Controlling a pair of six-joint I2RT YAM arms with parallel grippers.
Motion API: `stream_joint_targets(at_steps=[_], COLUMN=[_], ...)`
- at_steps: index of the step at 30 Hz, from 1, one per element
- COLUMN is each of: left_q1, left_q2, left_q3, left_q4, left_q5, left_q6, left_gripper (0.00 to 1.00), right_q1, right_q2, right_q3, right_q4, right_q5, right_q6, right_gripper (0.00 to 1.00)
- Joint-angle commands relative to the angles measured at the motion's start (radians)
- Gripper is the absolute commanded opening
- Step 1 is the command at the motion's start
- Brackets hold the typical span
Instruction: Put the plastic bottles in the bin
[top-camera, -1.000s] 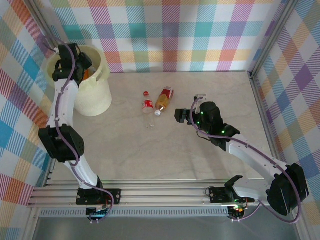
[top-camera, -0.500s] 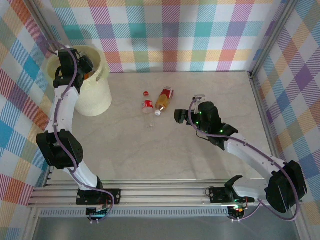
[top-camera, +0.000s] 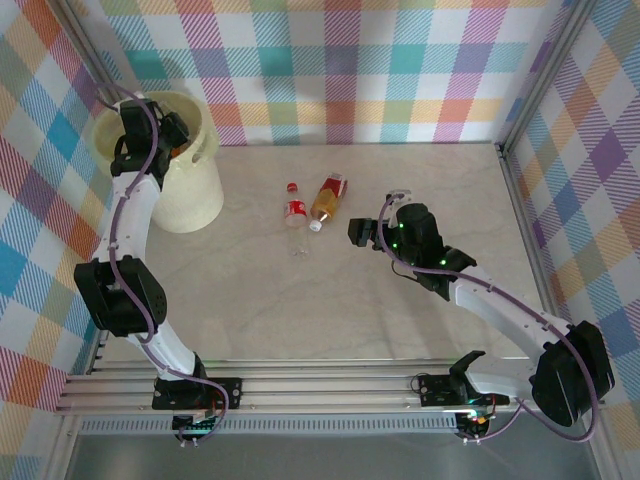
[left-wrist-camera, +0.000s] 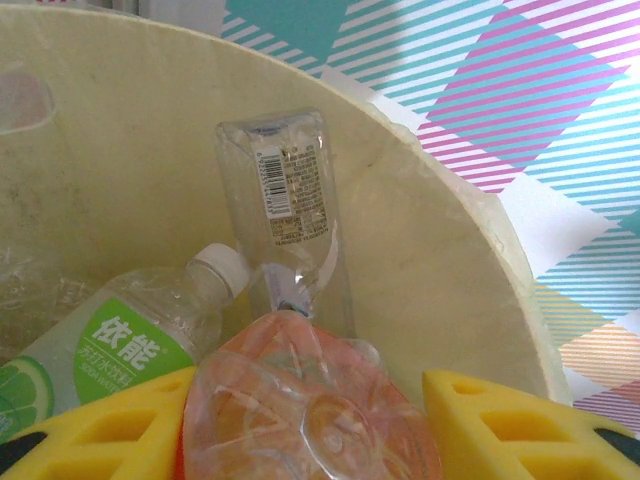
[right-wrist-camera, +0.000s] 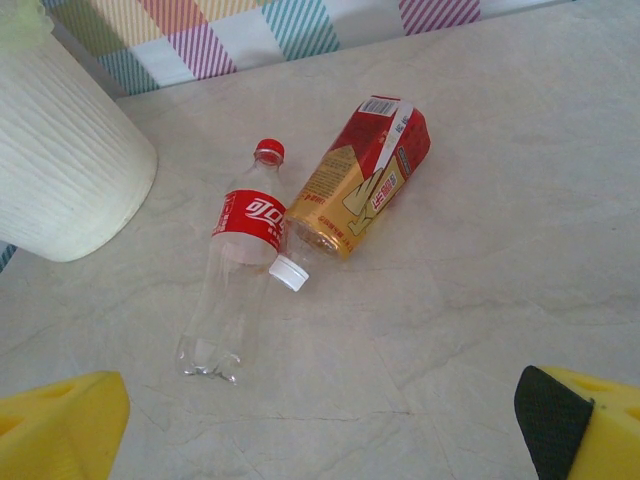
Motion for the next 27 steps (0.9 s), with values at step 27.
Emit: stream_joint_targets(at_steps=[27], left_q1=[0.002], left_q2=[0.152], left_q3=[-0.060], left_q4=[-0.361], left_q5=[-0.031], left_q6=[0.023], left_gripper=[0.46], right_q1=[-0.002], right_q2=[-0.003], right_q3=[0.012], right_q4=[-0.023], right_q5=[-0.007], right_q6=[0.022], right_gripper=[1.00])
